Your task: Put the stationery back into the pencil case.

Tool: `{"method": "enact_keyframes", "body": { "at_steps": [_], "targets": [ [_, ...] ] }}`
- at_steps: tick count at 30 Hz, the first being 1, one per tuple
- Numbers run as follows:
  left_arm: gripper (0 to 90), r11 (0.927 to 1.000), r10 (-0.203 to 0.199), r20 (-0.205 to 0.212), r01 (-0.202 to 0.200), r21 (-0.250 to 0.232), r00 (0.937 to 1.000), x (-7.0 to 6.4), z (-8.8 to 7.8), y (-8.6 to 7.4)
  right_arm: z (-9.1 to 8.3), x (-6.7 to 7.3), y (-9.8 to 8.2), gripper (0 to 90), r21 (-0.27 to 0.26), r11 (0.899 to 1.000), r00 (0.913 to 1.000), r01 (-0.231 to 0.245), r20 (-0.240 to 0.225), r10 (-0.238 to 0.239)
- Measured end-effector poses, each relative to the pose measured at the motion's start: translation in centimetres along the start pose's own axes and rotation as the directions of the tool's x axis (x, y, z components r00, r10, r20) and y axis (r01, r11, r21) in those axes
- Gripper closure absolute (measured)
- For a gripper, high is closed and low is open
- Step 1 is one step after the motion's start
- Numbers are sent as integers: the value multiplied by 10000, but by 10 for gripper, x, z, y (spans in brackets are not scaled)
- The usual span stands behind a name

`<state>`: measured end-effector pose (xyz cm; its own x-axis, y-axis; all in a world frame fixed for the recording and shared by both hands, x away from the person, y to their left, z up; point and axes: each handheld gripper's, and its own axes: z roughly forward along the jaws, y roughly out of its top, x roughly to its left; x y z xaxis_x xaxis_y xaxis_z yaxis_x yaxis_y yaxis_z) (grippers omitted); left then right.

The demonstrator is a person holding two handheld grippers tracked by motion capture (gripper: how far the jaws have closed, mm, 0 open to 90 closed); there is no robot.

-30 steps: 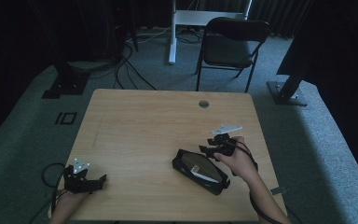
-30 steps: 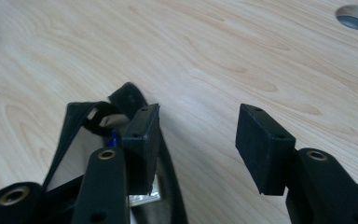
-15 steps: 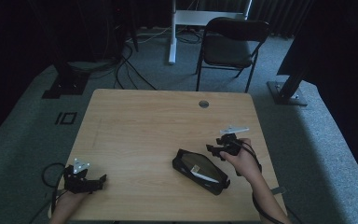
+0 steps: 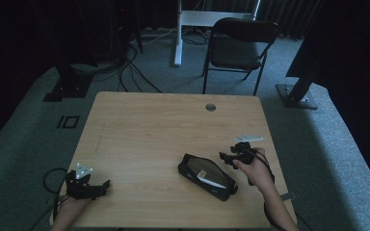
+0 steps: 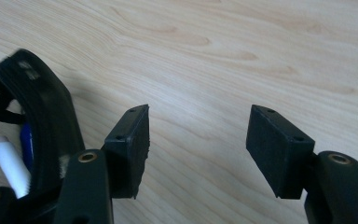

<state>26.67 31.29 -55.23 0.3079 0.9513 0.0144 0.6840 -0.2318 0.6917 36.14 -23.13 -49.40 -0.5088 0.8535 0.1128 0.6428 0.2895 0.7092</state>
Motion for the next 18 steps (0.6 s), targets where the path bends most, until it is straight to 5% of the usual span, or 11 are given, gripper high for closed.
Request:
{"method": "enact_keyframes", "body": {
  "at_steps": [18],
  "targets": [
    [2,10000,-5,-1,5,-2,10000,0,0,0,2,-15,-30,336,-16,9979,9966,-652,512,652]
  ]
}}
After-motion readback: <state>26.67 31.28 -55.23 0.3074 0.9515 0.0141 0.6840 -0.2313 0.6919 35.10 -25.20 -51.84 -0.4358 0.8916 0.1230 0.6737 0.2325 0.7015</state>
